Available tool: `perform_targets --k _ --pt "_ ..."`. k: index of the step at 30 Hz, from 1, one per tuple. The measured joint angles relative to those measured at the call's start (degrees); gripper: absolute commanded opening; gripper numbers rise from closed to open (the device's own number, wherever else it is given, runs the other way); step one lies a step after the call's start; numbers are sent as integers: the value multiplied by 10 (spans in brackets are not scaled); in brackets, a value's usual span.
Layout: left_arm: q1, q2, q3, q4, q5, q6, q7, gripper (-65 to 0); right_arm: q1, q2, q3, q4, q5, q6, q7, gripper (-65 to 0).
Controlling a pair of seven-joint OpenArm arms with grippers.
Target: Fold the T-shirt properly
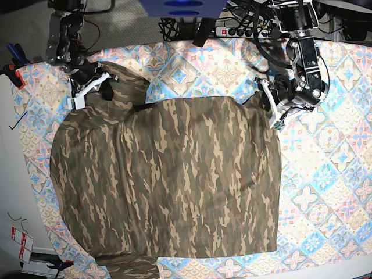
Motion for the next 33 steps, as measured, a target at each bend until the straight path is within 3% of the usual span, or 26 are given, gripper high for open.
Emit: perform_targets --k 6,10,12,18,20,28,33 --pt "0 2 -10 24 -1 -2 5 -650 -1 -1 -1 2 -11 -17 2 -640" --pt "-15 38 -116 62 -4 2 -1 -641 -1 -1 -2 3 -27 -14 4 -640" --pt "-23 43 -151 56 0 -2 14 -569 -1 -1 -3 3 -28 -13 6 -640" --pt "-32 43 -169 54 -1 0 72 -249 -1 -1 -3 4 -32 -13 7 -640" --pt "-32 44 -169 40 -28 0 75 -189 -1 -1 -4 4 -32 -14 7 -640" --pt "-47 27 -169 -86 -175 0 75 -230 -1 -1 -4 4 -41 -12 10 -640" --pt "-59 19 -163 -108 -186 0 58 -226 -1 -1 -4 7 -75 -8 17 -640"
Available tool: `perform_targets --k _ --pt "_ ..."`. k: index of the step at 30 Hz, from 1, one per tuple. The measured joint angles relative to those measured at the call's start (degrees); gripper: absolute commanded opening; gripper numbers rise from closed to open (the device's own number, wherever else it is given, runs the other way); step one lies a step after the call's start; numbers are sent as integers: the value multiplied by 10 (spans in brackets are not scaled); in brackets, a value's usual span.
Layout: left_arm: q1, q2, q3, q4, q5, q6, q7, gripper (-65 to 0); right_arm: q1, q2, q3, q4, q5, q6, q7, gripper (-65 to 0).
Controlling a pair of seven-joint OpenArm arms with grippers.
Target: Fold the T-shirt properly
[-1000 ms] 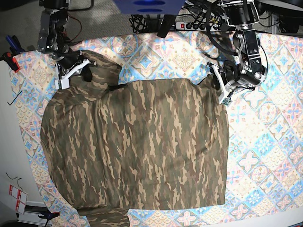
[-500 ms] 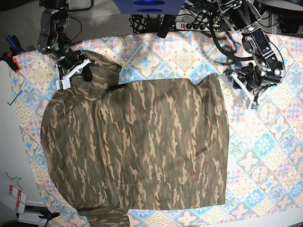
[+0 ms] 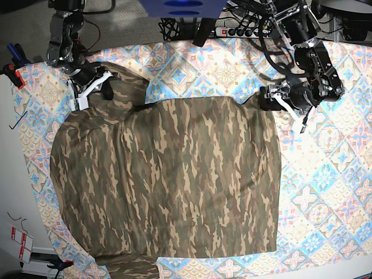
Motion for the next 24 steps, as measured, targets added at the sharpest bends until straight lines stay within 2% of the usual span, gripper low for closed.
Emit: perform_targets --k 4,9,16,19,24 --pt "-2 -1 63 -1 0 1 0 -229 0 0 0 0 -5 0 3 -640" --pt "-5 35 105 -1 1 0 -5 -230 -1 0 0 0 -4 0 3 -640" --pt "-3 32 110 -1 0 0 -5 -235 0 0 0 0 -4 0 3 -640" --pt "-4 32 108 -1 21 0 -9 -290 0 0 0 0 -4 1 3 -640" --pt "-4 34 113 -2 72 0 -47 -475 0 0 0 0 -4 1 3 -640"
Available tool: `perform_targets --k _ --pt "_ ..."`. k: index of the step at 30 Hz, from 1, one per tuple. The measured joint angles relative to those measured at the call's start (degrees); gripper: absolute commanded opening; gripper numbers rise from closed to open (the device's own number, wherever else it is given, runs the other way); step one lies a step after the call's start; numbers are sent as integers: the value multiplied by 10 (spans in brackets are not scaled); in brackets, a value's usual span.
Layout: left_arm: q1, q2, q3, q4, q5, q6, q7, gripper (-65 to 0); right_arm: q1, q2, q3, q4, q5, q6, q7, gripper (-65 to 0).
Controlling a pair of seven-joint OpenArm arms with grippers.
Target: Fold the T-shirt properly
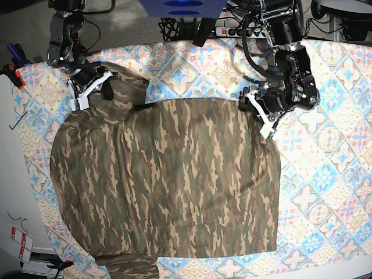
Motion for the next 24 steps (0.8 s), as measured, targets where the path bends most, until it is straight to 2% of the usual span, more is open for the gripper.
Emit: perform_targets --k 4,8,10,14,20,24 --pt "-11 0 -2 -52 -6 -4 -35 -564 0 0 0 0 0 0 0 -640" --pt "-49 -3 -2 -140 -23 -16 -68 -623 0 0 -1 0 0 0 0 -640" --pt "-47 -3 -4 -143 -21 -16 -85 -645 0 0 -1 0 0 -1 0 -640" --pt "-40 -5 -4 -142 -22 -14 -99 -650 0 0 -1 0 0 -1 0 -640" --pt "-21 -28 0 -131 -33 -16 -113 -650 -2 -2 0 12 -7 -2 -1 -640" --pt "20 -54 -3 -82 -35 -22 -102 -650 -36 -16 0 59 -35 -23 9 -640"
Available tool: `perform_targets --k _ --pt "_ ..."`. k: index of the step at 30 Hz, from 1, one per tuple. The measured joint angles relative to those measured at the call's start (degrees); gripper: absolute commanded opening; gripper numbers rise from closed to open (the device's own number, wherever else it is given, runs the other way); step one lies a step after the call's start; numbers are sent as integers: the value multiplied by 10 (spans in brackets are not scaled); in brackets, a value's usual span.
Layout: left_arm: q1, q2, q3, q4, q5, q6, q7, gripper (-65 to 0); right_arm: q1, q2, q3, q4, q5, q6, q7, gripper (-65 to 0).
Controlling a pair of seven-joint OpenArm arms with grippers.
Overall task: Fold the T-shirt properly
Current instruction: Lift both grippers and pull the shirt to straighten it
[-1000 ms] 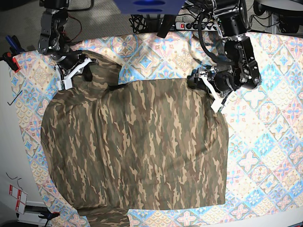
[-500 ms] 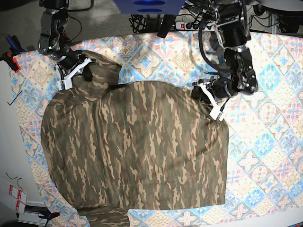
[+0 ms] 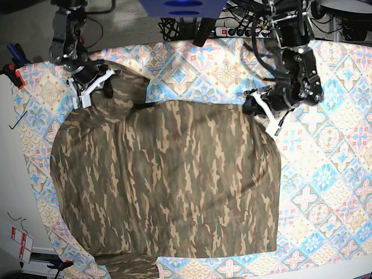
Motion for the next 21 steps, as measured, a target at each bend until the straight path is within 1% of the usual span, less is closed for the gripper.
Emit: perform_targets --k 4,7,10,12,14,16,21 --pt "20 -23 0 19 3 0 9 -650 -22 -1 0 29 -4 2 -3 -640" --pt "29 -28 -14 20 -1 -3 7 -650 -22 -3 1 34 -12 0 -11 -640" --pt "38 -35 -18 21 -3 -2 2 -650 -22 -25 42 34 -12 2 -12 -640" --pt "48 -41 -17 23 -9 -2 -11 -650 -25 -34 76 34 -12 3 -14 -640" --pt "57 -49 -18 23 -14 -4 -11 -650 -25 -35 99 34 -14 2 -19 -640" --pt "68 -52 -18 28 -15 -4 -22 -650 -25 -37 116 51 -15 6 -27 -640" --pt "118 -61 -17 90 -5 -1 5 -650 -38 -38 143 101 -11 19 -32 -640"
